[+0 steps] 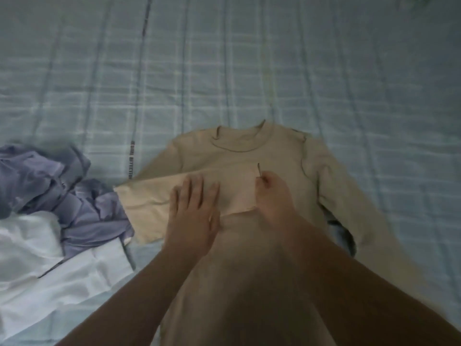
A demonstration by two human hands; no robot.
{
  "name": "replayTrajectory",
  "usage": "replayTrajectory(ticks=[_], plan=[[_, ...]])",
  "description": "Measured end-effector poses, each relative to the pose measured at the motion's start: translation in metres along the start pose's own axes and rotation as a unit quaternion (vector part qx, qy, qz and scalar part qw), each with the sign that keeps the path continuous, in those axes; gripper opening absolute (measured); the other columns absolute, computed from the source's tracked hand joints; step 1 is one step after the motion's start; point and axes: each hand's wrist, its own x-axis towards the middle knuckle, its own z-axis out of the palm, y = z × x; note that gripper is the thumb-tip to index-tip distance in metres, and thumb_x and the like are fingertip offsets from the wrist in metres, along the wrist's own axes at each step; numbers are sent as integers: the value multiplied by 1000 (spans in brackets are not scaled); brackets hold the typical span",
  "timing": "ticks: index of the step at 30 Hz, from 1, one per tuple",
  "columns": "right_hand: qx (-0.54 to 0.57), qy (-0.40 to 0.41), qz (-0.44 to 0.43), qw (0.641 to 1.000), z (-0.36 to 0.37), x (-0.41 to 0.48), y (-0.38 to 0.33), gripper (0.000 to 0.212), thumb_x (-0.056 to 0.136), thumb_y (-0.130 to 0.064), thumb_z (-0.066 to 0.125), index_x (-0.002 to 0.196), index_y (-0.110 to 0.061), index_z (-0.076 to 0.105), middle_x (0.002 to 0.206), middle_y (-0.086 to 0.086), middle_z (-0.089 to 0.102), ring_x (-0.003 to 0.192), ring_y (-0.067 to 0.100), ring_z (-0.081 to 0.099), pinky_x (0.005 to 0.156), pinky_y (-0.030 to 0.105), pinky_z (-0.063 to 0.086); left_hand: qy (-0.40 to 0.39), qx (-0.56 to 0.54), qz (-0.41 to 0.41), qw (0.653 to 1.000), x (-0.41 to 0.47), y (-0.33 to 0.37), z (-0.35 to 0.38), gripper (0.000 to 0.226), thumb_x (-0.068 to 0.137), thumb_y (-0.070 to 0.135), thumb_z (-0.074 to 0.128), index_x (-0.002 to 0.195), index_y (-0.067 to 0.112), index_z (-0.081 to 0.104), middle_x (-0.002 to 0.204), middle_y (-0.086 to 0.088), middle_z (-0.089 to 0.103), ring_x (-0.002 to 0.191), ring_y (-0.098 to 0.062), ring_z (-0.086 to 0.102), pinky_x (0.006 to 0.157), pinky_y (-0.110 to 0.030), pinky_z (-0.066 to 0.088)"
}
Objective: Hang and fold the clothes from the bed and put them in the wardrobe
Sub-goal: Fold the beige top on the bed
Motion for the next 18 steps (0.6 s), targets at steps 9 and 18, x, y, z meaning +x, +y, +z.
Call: replayTrajectory(ticks=[9,18], plan=[[-104,99,-11,990,-99,73,67,27,100,-19,46,81,-6,61,81,13,61,82,32,60,68,33,36,-54,30,16,998,93,103,52,62,99,56,17,157,36,10,167,-6,8,153,-32,2,120,-58,4],[-146,62,-83,984,-117,92,120,22,93,-32,50,109,-19,56,101,10,65,94,32,64,88,43,51,-44,58,-6,997,111,132,76,62,98,56,19,157,36,13,167,-5,8,153,-28,-1,120,-59,-1]])
